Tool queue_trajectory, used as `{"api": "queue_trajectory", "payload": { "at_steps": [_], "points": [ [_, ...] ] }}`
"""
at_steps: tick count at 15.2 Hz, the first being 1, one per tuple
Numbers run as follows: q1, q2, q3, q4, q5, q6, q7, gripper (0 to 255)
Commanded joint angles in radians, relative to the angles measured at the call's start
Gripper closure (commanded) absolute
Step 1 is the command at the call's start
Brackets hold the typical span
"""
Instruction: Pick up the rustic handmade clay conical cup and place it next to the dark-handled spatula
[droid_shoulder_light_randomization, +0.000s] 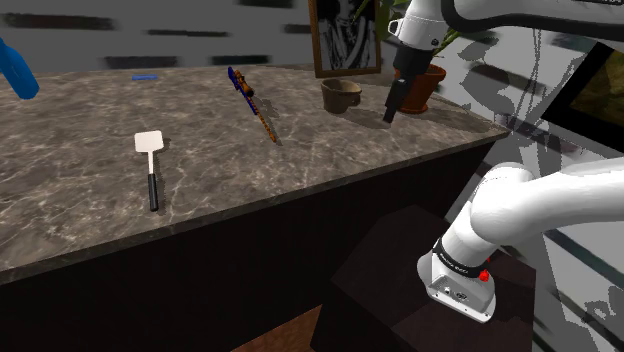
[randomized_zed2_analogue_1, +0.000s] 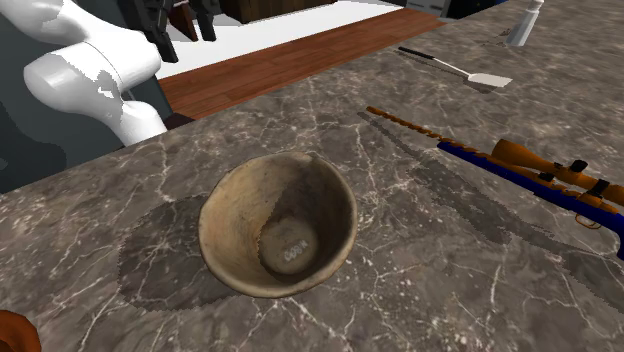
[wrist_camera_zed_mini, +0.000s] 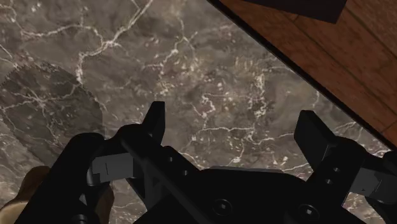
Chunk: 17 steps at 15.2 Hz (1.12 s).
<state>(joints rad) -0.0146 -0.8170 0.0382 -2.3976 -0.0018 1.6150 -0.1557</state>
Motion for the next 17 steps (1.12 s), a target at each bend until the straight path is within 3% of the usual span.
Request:
{"api": "queue_trajectory", "payload": {
  "at_steps": [1,9,17],
  "points": [
    [0.0,0.0,0.0,0.0,0.0,0.0,0.0,0],
    [-0.043,0.294,0.014,0.15,-0.11,0.158,-0.006,0],
    [-0.081,0.588,0.031,0.375,-0.233,0.239,0.014,0]
  ]
}}
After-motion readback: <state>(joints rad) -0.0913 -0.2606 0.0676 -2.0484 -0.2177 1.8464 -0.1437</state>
